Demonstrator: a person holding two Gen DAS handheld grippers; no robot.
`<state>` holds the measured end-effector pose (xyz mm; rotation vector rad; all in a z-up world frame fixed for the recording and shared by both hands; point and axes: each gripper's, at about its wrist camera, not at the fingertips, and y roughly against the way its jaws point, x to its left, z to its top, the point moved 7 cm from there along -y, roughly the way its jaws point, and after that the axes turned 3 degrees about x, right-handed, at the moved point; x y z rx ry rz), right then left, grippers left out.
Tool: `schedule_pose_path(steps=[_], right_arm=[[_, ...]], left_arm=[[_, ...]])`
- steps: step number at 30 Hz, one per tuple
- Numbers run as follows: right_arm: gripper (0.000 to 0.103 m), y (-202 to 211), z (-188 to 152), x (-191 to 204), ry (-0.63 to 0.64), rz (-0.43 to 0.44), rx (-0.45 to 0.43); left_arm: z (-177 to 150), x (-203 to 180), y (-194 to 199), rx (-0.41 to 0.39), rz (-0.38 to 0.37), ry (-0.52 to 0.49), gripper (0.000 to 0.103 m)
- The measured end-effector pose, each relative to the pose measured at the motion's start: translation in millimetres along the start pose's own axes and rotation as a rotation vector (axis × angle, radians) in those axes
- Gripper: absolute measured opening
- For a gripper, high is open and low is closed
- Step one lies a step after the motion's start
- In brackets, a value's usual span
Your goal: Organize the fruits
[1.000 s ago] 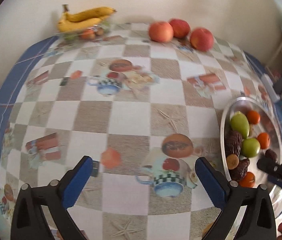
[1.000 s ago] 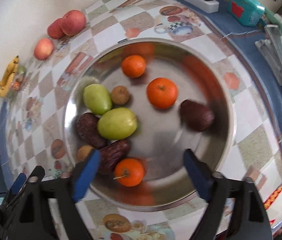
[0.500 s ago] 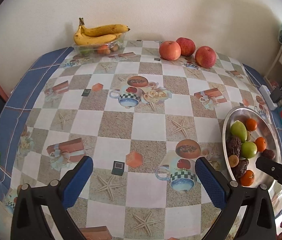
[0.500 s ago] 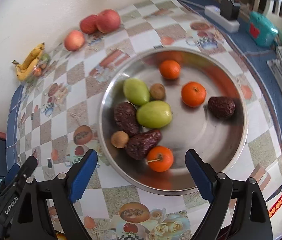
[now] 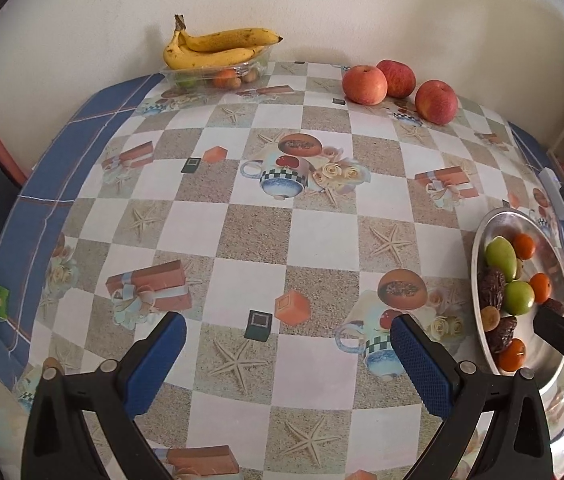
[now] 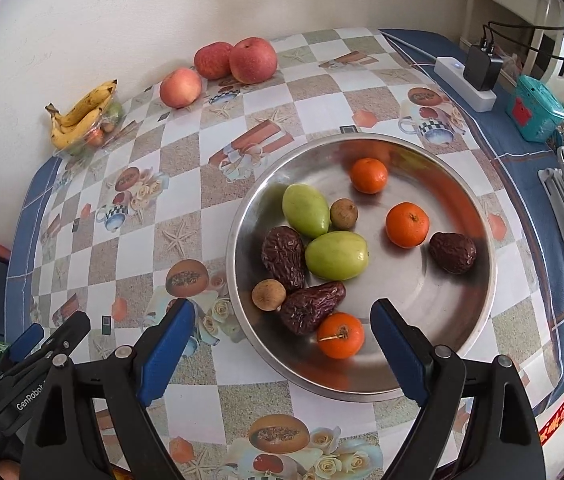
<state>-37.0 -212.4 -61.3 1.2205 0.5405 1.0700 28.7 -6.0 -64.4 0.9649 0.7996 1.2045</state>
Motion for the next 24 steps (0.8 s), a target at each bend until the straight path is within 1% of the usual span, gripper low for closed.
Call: schedule_pose_path(steps=[6, 14, 20, 24], right_arm=[[0.090, -2.3, -1.2, 1.3, 0.000, 0.007, 0.011], [0.090, -2.8, -2.0, -0.2, -0.010, 0.009, 0.020], [0.090, -2.7, -2.0, -0.1, -0.009, 0.010, 0.018], [0.090, -2.3, -2.3, 0.8, -0.005, 0.008, 0.017]], left_arm=[[-2.4, 0.3, -4.1, 0.022, 0.030, -0.012, 0.103], [-5.1, 2.1, -8.8, 0.052, 0.042, -0.008, 0.103], [-5.4, 1.0, -8.1, 0.049, 0.046, -0.014, 0.103], [-5.7, -0.9, -5.8, 0.045, 0.066, -0.031, 0.103]])
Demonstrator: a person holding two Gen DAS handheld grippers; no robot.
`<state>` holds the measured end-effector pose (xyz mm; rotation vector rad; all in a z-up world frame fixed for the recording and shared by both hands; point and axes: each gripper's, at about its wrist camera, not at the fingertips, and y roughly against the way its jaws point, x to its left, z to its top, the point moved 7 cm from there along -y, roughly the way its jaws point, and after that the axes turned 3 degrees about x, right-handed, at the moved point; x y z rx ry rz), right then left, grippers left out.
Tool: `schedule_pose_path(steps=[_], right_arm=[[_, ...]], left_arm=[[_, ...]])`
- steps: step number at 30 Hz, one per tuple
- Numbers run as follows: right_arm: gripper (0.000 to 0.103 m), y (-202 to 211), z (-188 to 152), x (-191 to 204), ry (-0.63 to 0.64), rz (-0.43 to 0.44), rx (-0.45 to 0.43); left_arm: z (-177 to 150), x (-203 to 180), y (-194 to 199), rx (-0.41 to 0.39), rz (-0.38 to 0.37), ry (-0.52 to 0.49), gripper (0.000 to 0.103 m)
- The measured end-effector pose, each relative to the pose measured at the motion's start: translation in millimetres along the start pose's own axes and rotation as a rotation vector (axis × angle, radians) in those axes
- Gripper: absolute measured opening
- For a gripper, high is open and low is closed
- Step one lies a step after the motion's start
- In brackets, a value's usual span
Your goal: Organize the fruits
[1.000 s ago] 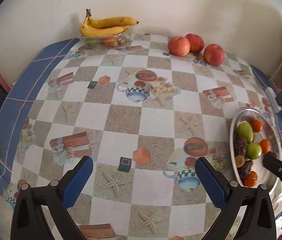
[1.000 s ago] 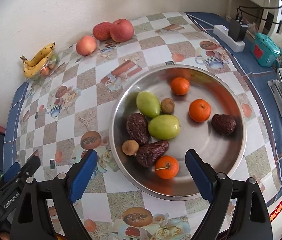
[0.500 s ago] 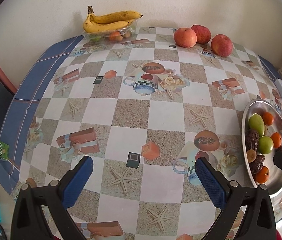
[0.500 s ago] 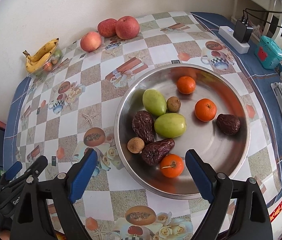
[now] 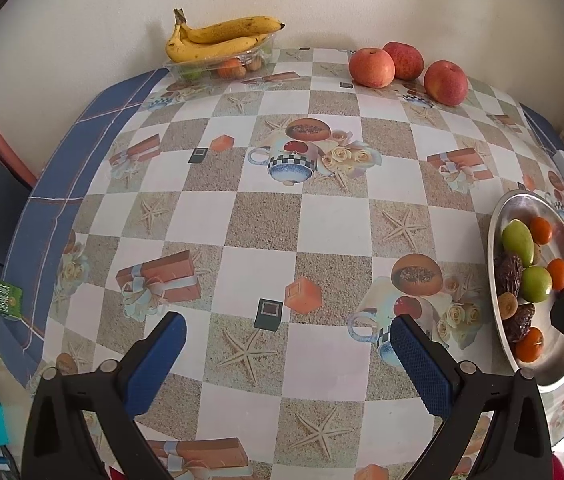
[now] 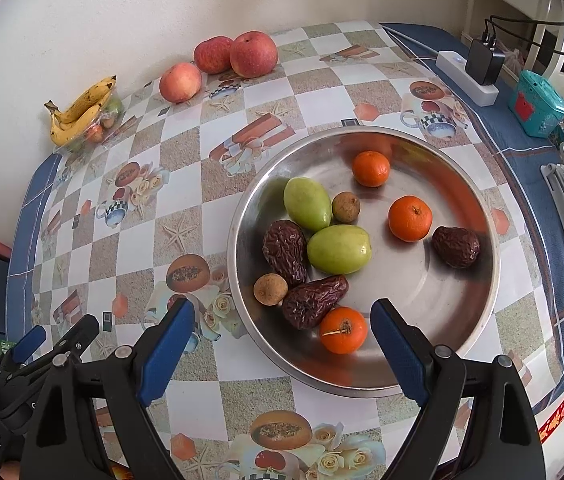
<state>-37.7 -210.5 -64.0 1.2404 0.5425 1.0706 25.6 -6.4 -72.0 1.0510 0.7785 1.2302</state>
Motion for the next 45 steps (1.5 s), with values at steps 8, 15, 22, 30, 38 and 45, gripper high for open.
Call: schedule_pose_path(steps=[8, 15, 22, 30, 38, 45], right_arm=[[0.090, -0.4, -1.2, 1.1, 0.002, 0.002, 0.004], [0.090, -1.0, -1.4, 1.0, 0.000, 0.001, 0.011], [0.090, -1.5, -1.7, 1.3, 0.003, 0.001, 0.014], [0.090, -2.3, -2.2, 1.8, 0.004, 0.002, 0.015], [0.090, -2.0, -1.8, 1.9, 0.005, 0.006, 0.014], [0.090, -2.2, -2.1, 1.9, 0.004, 0.006, 0.013]], left_arm=[[-0.8, -1.9, 2.7, 0.003, 0.033, -0.015, 0.103], [-2.0, 0.9, 1.0, 0.021, 0.038, 0.002, 0.103], [-1.0, -1.9, 3.4, 0.007, 0.049, -0.017, 0.103], [-0.5, -2.2, 4.2, 0.002, 0.061, -0.024, 0.103], [-0.4, -1.4, 4.7, -0.001, 0.071, -0.022, 0.103], [-0.2, 0.7, 5.4, -0.005, 0.075, -0.014, 0.103]])
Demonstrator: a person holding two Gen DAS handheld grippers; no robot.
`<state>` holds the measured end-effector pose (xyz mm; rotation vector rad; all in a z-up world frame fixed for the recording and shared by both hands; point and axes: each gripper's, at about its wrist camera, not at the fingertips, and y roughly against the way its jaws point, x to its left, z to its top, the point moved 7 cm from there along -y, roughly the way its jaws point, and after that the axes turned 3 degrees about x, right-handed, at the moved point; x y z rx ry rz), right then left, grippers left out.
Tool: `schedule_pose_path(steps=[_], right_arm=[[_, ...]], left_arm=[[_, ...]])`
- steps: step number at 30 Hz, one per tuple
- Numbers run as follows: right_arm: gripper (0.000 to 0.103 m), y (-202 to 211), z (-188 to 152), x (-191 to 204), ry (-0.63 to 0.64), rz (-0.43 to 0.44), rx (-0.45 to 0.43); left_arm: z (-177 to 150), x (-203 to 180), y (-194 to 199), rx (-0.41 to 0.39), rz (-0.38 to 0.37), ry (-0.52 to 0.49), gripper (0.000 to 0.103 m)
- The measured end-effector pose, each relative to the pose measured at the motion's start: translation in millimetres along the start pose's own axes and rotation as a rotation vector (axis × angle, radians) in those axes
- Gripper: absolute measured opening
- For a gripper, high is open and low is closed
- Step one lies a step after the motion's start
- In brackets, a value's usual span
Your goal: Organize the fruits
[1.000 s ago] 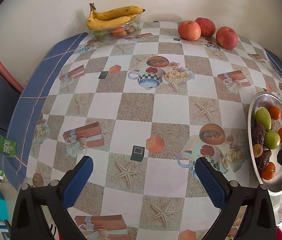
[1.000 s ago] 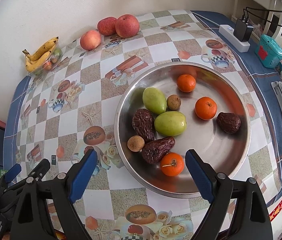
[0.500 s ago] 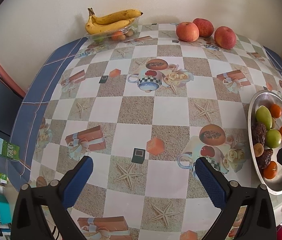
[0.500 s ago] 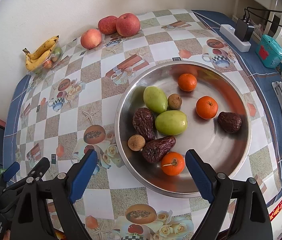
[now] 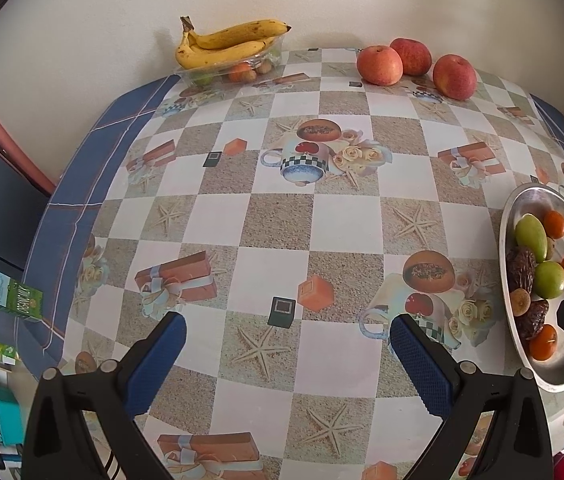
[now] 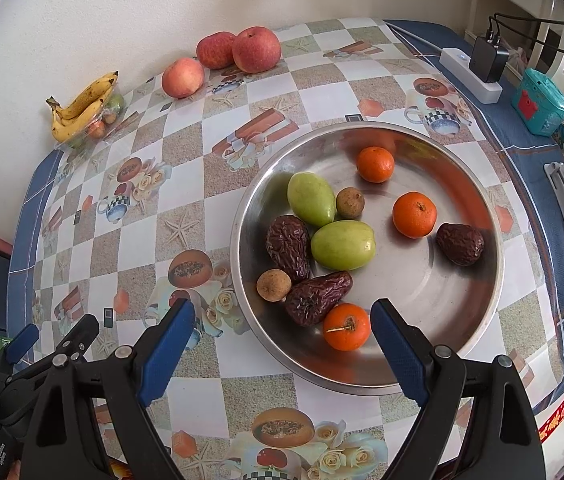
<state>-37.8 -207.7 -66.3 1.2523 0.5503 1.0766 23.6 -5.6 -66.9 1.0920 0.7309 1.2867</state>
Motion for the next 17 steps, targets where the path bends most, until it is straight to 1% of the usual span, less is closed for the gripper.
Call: schedule_pose_path(steps=[7, 17], right_arm=[[0.090, 0.3, -0.1, 0.1, 0.000, 0.001, 0.001], [0.090, 0.3, -0.2, 0.7, 0.000, 0.002, 0.000]], left_arm=[[1.1, 2.4, 4.3, -0.021, 0.004, 0.004, 0.103], [2.6, 4.3, 6.1, -0.032, 0.020, 0.007, 0.103]])
